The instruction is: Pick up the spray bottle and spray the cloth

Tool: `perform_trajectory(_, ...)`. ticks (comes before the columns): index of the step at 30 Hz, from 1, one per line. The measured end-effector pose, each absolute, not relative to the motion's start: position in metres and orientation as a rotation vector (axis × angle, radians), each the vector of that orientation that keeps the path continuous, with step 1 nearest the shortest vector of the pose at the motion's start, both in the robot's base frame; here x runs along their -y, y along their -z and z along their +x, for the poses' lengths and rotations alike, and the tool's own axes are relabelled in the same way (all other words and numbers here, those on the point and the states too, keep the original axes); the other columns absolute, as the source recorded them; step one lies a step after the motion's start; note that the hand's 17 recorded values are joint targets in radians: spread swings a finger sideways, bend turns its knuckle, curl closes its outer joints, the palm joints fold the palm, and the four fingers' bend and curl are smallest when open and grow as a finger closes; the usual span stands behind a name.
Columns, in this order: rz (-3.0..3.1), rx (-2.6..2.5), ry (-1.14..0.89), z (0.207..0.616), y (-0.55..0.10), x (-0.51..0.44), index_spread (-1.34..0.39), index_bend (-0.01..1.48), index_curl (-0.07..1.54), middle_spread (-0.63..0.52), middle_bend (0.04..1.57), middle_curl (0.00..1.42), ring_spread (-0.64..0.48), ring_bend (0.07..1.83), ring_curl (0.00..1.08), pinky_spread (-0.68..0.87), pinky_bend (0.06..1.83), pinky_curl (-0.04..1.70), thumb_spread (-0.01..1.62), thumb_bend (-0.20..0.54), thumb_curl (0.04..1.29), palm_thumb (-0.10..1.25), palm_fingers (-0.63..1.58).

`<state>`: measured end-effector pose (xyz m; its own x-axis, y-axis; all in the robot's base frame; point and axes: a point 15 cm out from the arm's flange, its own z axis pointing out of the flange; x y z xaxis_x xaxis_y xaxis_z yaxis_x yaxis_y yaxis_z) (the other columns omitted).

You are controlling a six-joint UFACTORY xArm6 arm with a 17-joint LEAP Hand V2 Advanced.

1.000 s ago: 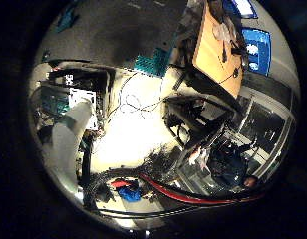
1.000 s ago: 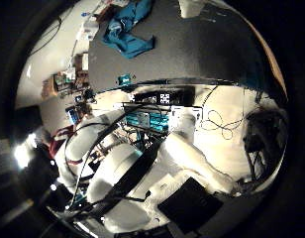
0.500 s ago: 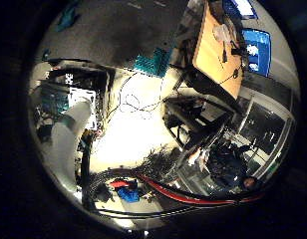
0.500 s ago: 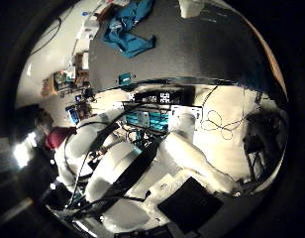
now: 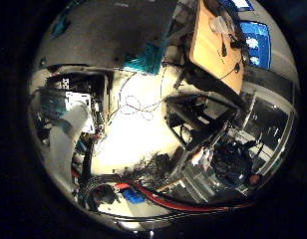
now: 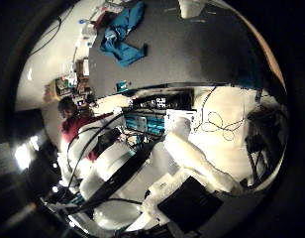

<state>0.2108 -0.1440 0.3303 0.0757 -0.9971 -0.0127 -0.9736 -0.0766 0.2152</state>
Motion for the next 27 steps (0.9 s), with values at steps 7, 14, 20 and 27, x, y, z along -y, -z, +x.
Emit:
perform_trajectory(7,2.154,2.073,0.228,0.227,-0.343,0.166,-0.4,0.19,0.35,0.04,0.19,0.3,0.17,0.19,0.2,0.4,0.2,0.31,1.13,-0.02,0.28,0.62,0.21)
perform_trajectory(14,2.1,2.146,0.237,0.215,-0.341,0.195,-0.4,0.19,0.35,0.04,0.19,0.3,0.17,0.19,0.2,0.4,0.2,0.31,1.14,-0.017,0.28,0.63,0.21)
perform_trajectory(20,2.056,2.202,0.214,0.218,-0.342,0.223,-0.4,0.19,0.35,0.04,0.19,0.3,0.18,0.19,0.2,0.39,0.2,0.31,1.15,-0.019,0.28,0.63,0.22)
perform_trajectory(27,2.028,2.222,0.196,0.219,-0.35,0.243,-0.4,0.19,0.35,0.04,0.19,0.3,0.18,0.19,0.21,0.39,0.2,0.31,1.15,-0.019,0.28,0.63,0.22)
